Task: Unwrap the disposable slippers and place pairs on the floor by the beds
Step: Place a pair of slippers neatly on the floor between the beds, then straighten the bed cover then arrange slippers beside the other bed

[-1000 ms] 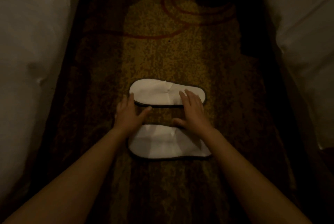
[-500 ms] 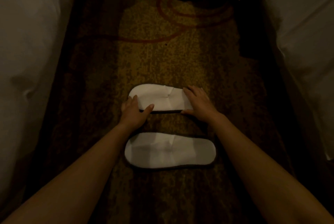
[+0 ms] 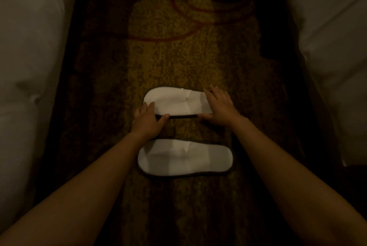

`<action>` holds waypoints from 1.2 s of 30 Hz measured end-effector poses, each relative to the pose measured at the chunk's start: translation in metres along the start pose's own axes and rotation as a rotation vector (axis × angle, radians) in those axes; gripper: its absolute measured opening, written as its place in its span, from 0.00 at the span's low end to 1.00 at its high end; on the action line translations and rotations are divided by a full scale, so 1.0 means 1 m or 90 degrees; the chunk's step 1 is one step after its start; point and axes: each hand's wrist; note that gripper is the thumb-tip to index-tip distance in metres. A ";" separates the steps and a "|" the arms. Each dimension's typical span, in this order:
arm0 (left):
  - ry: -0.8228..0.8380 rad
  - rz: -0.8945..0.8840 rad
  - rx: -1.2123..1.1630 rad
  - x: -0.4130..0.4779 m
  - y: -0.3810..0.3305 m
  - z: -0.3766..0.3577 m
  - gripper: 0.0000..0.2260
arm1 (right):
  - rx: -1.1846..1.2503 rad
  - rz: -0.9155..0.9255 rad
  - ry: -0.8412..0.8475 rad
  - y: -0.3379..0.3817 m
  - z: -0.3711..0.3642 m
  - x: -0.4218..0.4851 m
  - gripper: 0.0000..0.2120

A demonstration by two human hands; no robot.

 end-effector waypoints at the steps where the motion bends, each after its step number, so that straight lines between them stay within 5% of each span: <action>1: 0.016 0.000 0.020 -0.007 -0.003 0.006 0.32 | 0.001 -0.017 -0.001 0.006 0.008 -0.007 0.42; 15: 0.154 -0.062 0.201 -0.191 -0.162 0.189 0.31 | 0.095 -0.194 0.169 0.072 0.240 -0.189 0.39; 26: 0.216 -0.208 0.283 -0.352 -0.337 0.309 0.30 | 0.145 -0.290 0.122 0.095 0.451 -0.381 0.38; 36: 0.297 -0.370 0.411 -0.475 -0.405 0.307 0.31 | 0.255 -0.517 0.053 0.122 0.490 -0.556 0.35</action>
Point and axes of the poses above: each hand's wrist, its own x-axis towards the middle knuckle, its own z-axis out of the back of the hand, y = z × x, and after that the axes turned 8 degrees about -x, right-handed
